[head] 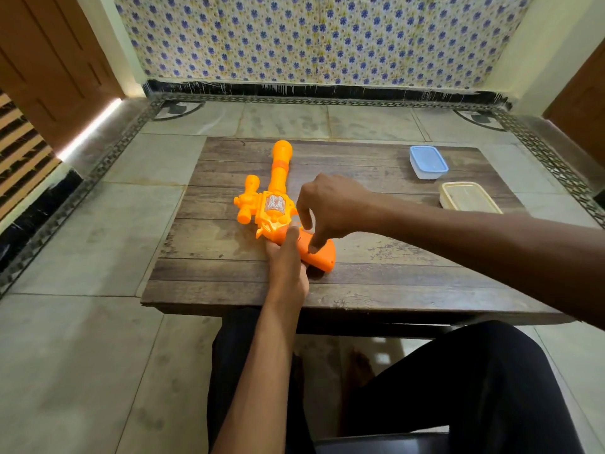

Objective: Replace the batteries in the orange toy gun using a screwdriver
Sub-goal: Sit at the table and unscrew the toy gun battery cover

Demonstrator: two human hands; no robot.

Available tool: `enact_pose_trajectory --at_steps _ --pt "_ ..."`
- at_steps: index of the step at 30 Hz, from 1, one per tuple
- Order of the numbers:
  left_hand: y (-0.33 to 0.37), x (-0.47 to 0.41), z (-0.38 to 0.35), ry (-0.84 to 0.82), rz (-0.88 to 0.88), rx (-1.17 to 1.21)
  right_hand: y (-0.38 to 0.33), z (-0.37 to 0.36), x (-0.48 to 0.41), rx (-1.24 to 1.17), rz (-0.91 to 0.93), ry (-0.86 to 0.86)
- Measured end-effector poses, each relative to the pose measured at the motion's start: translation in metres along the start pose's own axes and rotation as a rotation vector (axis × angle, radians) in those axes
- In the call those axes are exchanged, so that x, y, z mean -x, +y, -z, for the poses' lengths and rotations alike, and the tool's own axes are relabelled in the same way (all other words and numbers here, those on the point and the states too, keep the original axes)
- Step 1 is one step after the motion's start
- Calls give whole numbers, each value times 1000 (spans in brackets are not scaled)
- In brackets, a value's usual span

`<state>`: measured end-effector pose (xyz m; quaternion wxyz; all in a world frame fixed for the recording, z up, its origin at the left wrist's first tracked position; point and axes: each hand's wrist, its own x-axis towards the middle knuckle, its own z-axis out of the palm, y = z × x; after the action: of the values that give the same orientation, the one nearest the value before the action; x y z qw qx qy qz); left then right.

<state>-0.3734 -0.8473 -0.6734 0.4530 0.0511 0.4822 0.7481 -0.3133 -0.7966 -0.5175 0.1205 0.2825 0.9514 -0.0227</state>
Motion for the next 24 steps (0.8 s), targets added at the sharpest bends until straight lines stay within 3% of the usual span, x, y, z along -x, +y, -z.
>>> enact_pose_trajectory --at_steps 7,11,15,21,24 --pt "1 1 -2 -6 -9 36 1 -6 3 -99 -76 14" --pt "3 3 -3 18 16 65 1 -4 7 -2 -30 69" --pt "4 5 -3 11 18 46 4 -3 9 -120 21 104" --pt "7 9 -6 41 35 55 1 -7 11 -213 -57 168" --pt "8 10 -5 42 49 41 2 -7 11 -176 -34 178"
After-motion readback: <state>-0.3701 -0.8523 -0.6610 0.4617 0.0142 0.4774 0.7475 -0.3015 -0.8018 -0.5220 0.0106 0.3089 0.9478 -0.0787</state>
